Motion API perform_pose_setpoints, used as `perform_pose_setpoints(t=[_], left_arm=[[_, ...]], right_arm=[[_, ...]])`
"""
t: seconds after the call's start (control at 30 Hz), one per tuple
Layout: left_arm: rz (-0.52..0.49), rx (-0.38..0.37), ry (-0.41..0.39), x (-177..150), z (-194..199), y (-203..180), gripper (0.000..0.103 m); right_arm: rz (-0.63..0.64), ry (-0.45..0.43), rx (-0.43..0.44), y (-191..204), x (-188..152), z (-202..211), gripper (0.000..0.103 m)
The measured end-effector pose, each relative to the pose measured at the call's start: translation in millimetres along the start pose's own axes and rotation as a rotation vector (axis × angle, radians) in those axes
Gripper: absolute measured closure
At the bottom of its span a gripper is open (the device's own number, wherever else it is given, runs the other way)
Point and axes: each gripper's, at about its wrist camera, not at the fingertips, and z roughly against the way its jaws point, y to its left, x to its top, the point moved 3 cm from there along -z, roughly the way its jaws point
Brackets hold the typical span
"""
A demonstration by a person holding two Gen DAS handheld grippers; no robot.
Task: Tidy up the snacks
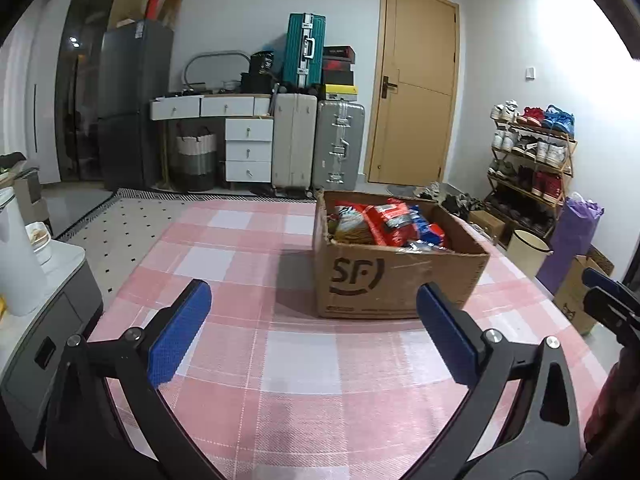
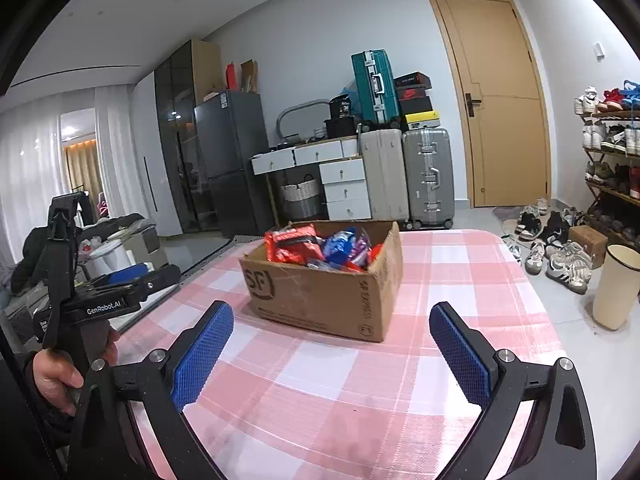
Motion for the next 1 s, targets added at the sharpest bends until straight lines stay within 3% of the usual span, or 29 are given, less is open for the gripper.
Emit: perform_pose_setpoints(t=[0.27, 0.53, 1.0], left_arm=[[-0.041, 0.031, -0.061, -18.7, -17.8, -1.4, 0.001], [-0.102, 0.113, -0.143, -28.5, -20.3, -6.7, 0.001], [-0.094, 0.102, -0.114, -30.3, -29.8, -4.4, 0.001]], right_arm=[[-0.024, -0.033, -0.048, -18.4, -20.2, -10.4, 0.003], [0.080, -0.080, -0.095, -9.3, -27.0, -10.3, 0.003], [0.091, -0.068, -0.115, -10.6, -27.4, -19.7, 0.003]])
